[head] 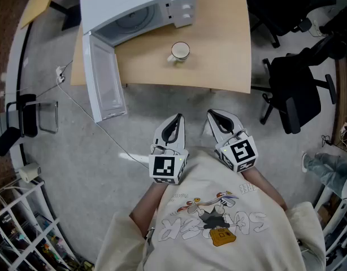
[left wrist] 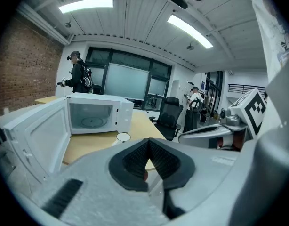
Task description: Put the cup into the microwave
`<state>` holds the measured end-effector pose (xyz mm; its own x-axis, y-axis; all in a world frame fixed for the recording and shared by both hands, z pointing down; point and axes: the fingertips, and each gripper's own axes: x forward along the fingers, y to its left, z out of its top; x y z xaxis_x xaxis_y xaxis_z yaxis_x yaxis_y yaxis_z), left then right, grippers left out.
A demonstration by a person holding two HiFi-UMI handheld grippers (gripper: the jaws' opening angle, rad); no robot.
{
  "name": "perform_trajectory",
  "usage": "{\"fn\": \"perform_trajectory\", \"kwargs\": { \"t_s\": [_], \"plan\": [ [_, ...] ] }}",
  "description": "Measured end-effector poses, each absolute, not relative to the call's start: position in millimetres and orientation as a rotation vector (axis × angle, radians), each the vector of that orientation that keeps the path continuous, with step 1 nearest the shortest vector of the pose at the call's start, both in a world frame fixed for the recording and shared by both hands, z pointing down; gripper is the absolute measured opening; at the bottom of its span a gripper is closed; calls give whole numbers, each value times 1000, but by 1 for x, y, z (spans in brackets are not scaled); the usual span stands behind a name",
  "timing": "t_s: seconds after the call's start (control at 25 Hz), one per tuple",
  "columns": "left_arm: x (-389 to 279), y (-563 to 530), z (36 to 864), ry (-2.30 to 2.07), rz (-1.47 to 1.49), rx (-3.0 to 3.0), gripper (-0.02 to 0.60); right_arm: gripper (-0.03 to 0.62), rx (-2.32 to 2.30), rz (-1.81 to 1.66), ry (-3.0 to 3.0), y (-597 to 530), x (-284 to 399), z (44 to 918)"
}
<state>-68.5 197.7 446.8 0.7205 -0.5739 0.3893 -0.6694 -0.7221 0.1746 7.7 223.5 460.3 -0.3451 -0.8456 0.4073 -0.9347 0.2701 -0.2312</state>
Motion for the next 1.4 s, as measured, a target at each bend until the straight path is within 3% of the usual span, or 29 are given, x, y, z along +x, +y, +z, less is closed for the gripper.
{"fn": "perform_trajectory", "kwargs": {
  "t_s": [0.68, 1.12, 1.4],
  "plan": [
    [-99, 189, 453, -874, 437, 2596, 5, 8, 1738, 759, -2345, 213, -26, 457],
    [-111, 137, 460, -835, 417, 2571, 5, 55, 1769, 746, -2305, 157, -32, 461],
    [-68, 61, 451, -924, 367, 2600, 5, 143, 1610, 588, -2372, 84, 19, 463]
  ]
}}
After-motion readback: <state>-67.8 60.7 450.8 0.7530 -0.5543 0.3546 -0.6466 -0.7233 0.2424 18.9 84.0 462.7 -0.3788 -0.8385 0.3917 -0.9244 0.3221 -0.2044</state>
